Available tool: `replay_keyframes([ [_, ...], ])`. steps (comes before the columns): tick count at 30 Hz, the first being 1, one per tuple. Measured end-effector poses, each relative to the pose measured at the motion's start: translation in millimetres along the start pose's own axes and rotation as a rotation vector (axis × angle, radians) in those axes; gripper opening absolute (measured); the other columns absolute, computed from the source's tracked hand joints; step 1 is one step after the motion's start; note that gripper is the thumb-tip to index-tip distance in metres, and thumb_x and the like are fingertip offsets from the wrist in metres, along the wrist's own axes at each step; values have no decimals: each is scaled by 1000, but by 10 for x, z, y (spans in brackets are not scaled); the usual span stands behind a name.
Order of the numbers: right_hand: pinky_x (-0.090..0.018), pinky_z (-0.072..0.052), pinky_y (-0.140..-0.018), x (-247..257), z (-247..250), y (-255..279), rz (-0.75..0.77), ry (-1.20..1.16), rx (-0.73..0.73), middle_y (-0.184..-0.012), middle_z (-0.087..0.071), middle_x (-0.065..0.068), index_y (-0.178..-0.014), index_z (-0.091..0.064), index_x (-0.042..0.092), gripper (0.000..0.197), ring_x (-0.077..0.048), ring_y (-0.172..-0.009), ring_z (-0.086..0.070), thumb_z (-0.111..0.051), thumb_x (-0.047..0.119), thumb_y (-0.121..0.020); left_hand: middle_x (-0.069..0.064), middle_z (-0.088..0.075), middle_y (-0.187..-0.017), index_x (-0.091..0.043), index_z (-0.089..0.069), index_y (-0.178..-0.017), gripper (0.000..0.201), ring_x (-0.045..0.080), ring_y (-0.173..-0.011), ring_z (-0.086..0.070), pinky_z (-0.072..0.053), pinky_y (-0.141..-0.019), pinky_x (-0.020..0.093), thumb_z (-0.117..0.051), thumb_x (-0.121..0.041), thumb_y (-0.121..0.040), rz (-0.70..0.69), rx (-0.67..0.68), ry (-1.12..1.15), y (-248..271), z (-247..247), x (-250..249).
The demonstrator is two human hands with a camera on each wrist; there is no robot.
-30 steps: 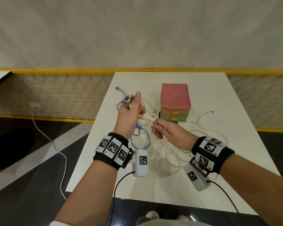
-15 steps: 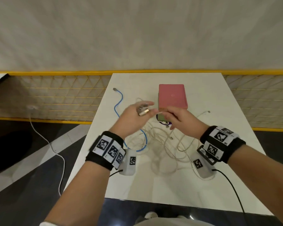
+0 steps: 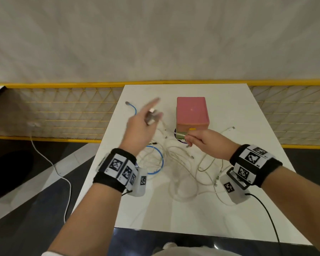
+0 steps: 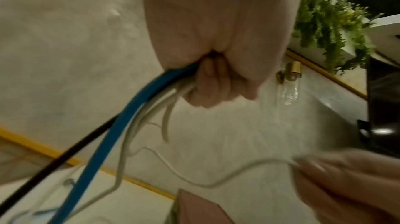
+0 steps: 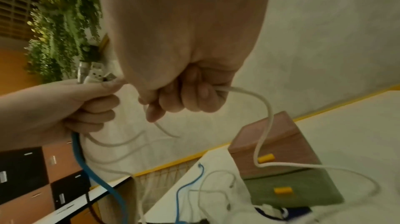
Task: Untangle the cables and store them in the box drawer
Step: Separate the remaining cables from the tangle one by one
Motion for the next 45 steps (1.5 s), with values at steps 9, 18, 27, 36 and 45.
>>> replay_keyframes([
  [9,-20,-35,-63,-124,164,-18,-14,-130,-26,-75,-55,-1,-89,-54,12,25,-12,-65,-45,-35,22,-102,-8,-47,-54,-25,-55,-76,23,5,-45,-38,-32,-46,17,-61,-40,-92,-20,31,-136,-55,-91,47],
  [18,-11,-34,-60,120,191,-178,87,-123,-50,-67,-45,16,-75,-42,34,31,5,-64,-47,-35,20,-102,-8,-51,-60,-24,-59,-91,14,1,-54,-46,-37,-59,22,-61,-37,-93,-109,246,-256,14,-321,17],
  [27,-25,-38,-70,-298,137,-116,-52,-93,7,-73,-45,15,-73,-37,33,36,-18,-74,-51,-33,11,-102,-18,-59,-77,-33,-57,-123,29,-6,-70,-58,-44,-66,8,-59,-27,-95,-29,-203,-116,-122,164,55],
  [36,-24,-43,-66,8,138,-294,10,-71,1,-76,-55,9,-78,-44,33,28,-15,-72,-55,-34,23,-102,-8,-58,-67,-12,-59,-81,26,3,-62,-55,-42,-62,16,-67,-35,-89,-118,251,-191,10,-275,72],
  [45,-26,-35,-56,-142,149,-286,-123,73,-23,-71,-59,2,-84,-59,10,25,-14,-62,-51,-42,19,-99,7,-66,-89,-20,-17,-152,79,21,-81,-62,-47,-69,27,-65,-17,-88,218,391,-440,-6,36,249],
])
Point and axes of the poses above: each hand's wrist, its own y-axis away from the middle knuckle, its own z-axis out of the back of the hand, x = y × z, the point moved 1 cm from there along -y, towards the middle knuckle
